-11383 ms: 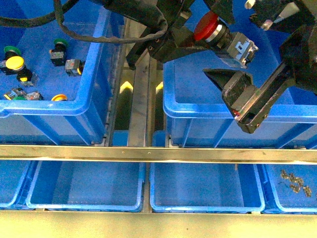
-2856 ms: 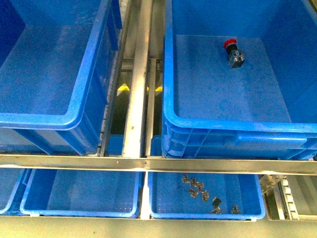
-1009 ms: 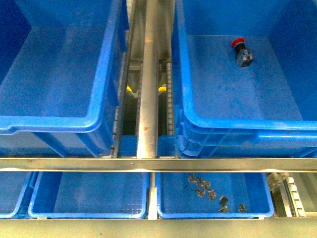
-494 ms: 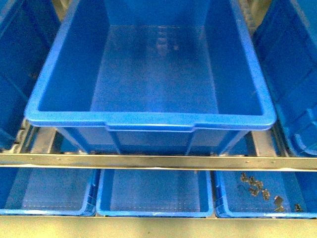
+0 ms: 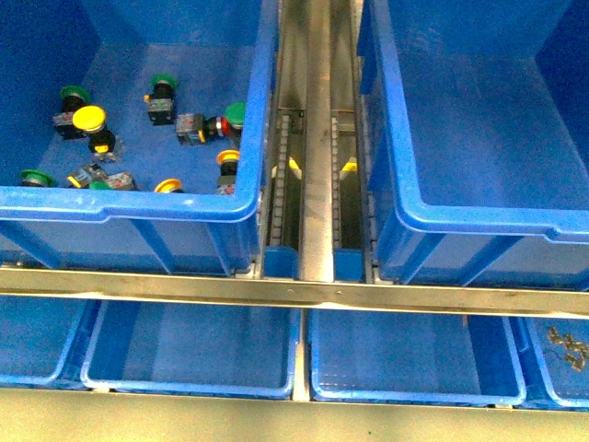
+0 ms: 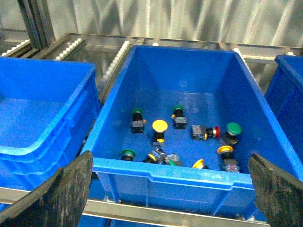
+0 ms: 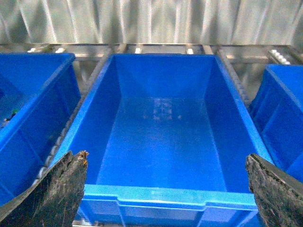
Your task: Pick red and yellow buttons and place in box
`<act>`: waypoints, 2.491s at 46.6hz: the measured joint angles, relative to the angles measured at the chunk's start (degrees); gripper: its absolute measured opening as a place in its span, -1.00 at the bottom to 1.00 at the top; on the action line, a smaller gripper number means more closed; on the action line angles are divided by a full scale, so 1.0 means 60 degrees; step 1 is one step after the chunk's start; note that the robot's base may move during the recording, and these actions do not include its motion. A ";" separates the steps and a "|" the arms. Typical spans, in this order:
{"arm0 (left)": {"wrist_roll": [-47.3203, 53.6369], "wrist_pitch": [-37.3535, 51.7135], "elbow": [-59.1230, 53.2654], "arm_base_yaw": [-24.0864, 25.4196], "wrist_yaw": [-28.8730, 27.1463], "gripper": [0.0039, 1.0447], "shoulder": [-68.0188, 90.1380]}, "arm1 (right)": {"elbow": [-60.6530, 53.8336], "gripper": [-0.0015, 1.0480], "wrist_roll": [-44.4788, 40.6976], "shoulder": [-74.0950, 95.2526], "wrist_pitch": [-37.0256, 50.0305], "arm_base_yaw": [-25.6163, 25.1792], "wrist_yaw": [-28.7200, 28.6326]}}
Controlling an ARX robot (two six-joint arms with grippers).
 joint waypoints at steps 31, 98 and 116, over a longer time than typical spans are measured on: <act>-0.0069 -0.0149 0.0055 -0.0062 -0.0058 0.85 0.0120 | 0.0000 0.88 0.0004 0.0000 0.0000 0.0000 0.0080; -0.1676 -0.1534 1.4998 -0.0401 -0.0885 0.85 2.1817 | 0.0000 0.88 0.0004 -0.0004 0.0000 0.0000 0.0087; -0.1563 -0.2022 1.6389 -0.0332 -0.0831 0.85 2.2895 | 0.0000 0.88 0.0000 -0.0004 0.0000 0.0000 0.0087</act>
